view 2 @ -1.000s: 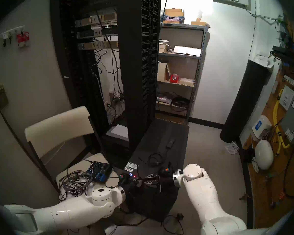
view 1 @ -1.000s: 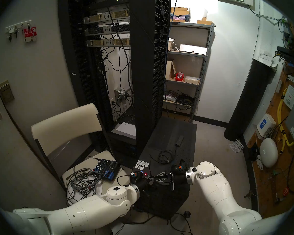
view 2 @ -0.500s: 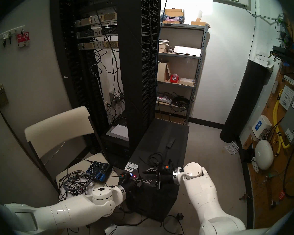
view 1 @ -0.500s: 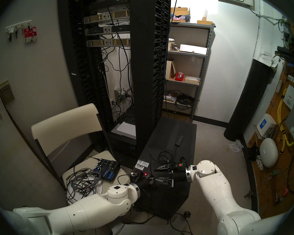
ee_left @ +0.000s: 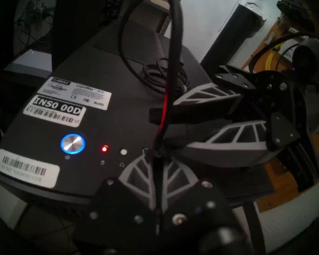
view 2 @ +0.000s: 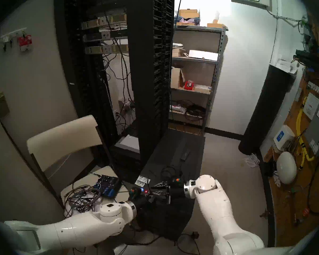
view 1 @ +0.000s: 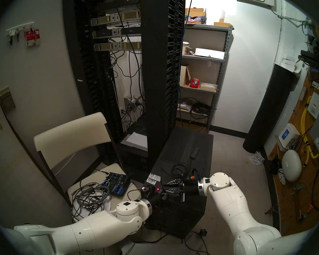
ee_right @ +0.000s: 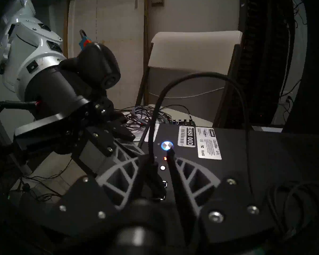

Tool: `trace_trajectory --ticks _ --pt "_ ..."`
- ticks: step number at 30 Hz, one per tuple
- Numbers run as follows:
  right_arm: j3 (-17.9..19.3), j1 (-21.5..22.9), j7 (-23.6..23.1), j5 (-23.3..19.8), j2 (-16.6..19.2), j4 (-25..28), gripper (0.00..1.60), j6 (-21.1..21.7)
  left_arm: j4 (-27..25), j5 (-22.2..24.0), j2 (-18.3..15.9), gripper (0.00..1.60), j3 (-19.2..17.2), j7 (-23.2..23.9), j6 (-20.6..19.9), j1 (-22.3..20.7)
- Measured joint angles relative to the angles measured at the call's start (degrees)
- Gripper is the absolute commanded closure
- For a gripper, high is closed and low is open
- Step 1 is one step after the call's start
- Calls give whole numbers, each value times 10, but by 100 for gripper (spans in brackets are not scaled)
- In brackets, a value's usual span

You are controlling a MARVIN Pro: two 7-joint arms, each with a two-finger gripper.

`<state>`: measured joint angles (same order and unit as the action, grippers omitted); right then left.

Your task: Insert the cable into the workstation's USB slot

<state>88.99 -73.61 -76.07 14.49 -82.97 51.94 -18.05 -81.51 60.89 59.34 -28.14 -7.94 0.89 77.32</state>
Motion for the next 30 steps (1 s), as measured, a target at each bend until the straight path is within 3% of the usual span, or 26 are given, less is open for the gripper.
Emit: trace_trajectory --ticks 11,22,24,25,26,28,30 --pt "-8 0 -17 -1 -6 7 90 11 -2 0 -1 160 3 -3 1 -1" --pt "-14 1 -4 11 -7 6 88 25 -4 0 -3 160 5 -6 2 -2" --pt "-14 1 0 13 -7 4 104 26 -5 0 -3 160 6 -7 2 -2" --pt "-14 2 2 14 -7 2 131 26 -5 0 -4 160 6 -7 2 -2" --pt "-14 2 4 15 -7 0 131 26 -5 0 -4 160 6 -7 2 -2" --pt "-15 3 7 16 -7 -3 148 25 -6 0 -4 160 7 -8 2 -2" --pt "-15 5 9 17 -8 -6 147 23 -7 0 -5 160 7 -9 2 -2"
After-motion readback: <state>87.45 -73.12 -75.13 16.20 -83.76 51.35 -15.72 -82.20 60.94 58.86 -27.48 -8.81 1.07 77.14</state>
